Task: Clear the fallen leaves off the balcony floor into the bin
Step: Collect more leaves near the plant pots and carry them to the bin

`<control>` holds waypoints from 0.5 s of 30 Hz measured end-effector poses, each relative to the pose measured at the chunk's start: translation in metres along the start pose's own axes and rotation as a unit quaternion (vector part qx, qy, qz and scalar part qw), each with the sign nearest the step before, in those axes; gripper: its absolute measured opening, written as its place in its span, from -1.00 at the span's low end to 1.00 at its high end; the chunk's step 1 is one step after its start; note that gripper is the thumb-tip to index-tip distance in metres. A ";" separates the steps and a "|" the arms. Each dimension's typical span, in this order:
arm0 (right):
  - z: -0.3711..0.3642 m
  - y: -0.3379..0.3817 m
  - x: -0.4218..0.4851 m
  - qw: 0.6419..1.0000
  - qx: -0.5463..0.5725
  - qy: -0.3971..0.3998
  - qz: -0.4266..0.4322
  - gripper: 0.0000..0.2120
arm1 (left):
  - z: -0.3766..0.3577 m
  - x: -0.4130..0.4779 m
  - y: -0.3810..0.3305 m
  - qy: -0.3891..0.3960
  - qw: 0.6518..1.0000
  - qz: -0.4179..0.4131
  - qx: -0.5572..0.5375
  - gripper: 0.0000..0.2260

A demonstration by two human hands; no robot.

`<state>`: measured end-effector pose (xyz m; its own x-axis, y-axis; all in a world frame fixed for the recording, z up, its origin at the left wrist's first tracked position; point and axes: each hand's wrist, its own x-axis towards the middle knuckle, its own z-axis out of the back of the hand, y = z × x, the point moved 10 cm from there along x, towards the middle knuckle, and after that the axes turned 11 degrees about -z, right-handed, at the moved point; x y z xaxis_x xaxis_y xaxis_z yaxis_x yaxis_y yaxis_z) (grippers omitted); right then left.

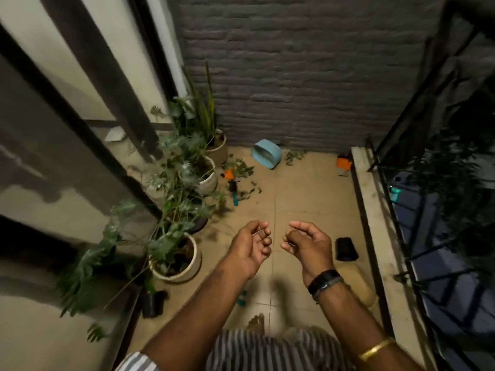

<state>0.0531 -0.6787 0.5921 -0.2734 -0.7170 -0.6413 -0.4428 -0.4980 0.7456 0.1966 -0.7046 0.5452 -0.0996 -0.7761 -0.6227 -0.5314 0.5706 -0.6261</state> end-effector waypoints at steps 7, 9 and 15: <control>0.004 0.100 0.124 0.996 0.064 -0.055 0.016 -0.83 | -0.116 0.131 -0.037 0.042 0.997 0.051 0.049 -0.82; 0.004 0.129 0.163 0.995 0.072 -0.066 0.027 -0.83 | -0.150 0.173 -0.046 0.054 0.996 0.053 0.054 -0.81; 0.009 0.216 0.275 0.995 0.059 -0.081 0.016 -0.83 | -0.248 0.285 -0.062 0.060 0.993 0.092 0.038 -0.76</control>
<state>-0.1250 -0.9789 0.5755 -0.4179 -0.6392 -0.6456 -0.5261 -0.4091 0.7456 -0.0073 -1.0278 0.5223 -0.2909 -0.6803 -0.6728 -0.4303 0.7211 -0.5431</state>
